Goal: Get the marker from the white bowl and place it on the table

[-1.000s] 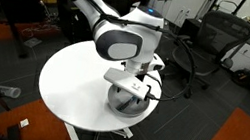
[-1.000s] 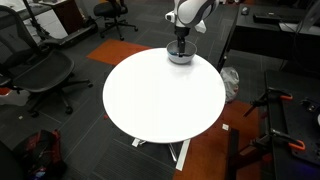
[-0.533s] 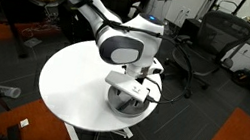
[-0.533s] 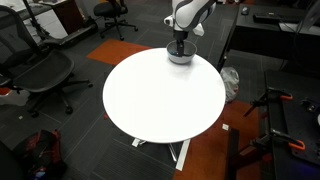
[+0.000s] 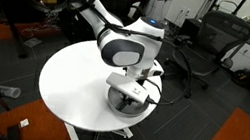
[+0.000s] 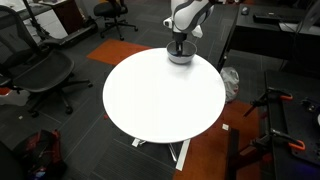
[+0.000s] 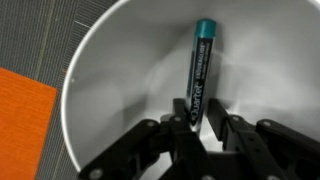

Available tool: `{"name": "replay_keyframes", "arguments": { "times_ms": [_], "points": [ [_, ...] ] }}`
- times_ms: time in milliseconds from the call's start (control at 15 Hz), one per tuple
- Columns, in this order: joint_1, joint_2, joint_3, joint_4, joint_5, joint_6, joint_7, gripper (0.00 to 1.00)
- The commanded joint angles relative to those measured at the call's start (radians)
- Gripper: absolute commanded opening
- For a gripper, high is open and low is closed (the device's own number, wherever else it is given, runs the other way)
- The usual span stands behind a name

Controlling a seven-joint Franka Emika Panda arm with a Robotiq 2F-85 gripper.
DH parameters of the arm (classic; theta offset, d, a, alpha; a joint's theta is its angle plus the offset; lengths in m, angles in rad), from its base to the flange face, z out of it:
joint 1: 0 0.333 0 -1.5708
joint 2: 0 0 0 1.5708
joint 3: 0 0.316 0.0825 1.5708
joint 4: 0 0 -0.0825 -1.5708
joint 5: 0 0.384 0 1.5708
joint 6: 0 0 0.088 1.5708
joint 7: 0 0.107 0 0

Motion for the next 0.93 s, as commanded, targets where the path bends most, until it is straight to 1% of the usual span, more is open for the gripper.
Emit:
{"name": "replay_keyframes", "arguments": {
  "times_ms": [0, 67, 133, 400, 600, 867],
  "points": [
    [-0.015, 0.006, 0.014, 0.035, -0.033, -0.042, 0.046, 0.00],
    [-0.013, -0.002, 0.010, 0.030, -0.035, -0.043, 0.051, 0.00],
    [-0.012, -0.010, 0.007, 0.025, -0.036, -0.044, 0.056, 0.05],
    [-0.005, -0.072, -0.025, -0.012, -0.063, -0.056, 0.116, 0.05],
    [-0.013, -0.132, -0.028, -0.040, -0.091, -0.080, 0.145, 0.05],
    [-0.019, -0.227, -0.020, -0.094, -0.097, -0.079, 0.137, 0.05]
  ]
}}
